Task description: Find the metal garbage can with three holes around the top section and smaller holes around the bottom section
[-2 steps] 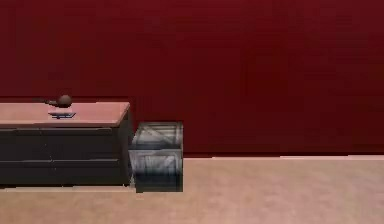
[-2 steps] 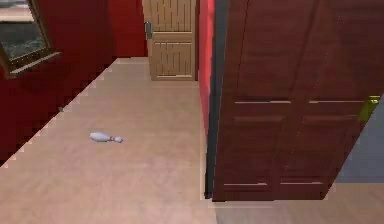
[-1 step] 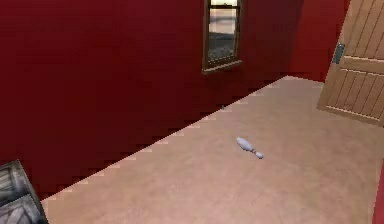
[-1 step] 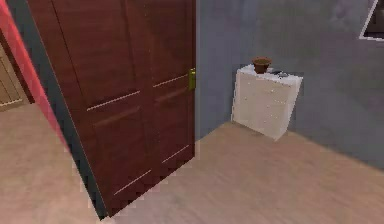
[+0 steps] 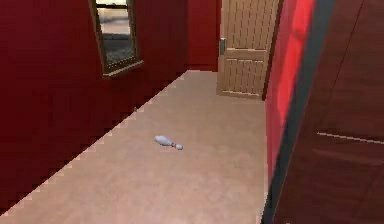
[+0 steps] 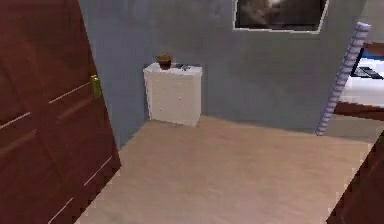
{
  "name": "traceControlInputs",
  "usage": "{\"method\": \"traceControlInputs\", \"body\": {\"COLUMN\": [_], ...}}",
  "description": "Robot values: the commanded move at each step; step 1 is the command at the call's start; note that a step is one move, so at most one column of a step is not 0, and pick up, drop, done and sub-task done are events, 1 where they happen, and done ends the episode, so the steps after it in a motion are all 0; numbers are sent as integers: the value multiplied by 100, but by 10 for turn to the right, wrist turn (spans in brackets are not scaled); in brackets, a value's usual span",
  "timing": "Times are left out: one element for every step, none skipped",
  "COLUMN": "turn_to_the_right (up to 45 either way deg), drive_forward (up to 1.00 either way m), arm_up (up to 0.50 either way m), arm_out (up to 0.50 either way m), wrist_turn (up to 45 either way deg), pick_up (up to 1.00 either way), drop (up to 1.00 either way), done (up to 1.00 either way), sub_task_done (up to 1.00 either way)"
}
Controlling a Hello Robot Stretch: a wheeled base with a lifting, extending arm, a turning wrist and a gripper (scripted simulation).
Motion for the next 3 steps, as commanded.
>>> {"method": "traceControlInputs", "body": {"turn_to_the_right": [0, 0, 120], "drive_forward": [100, 100, 0], "arm_up": [0, 0, 0], "arm_out": [0, 0, 0], "wrist_turn": [0, 0, 0], "pick_up": [0, 0, 0], "drop": [0, 0, 0], "done": [0, 0, 0], "sub_task_done": [0, 0, 0]}}
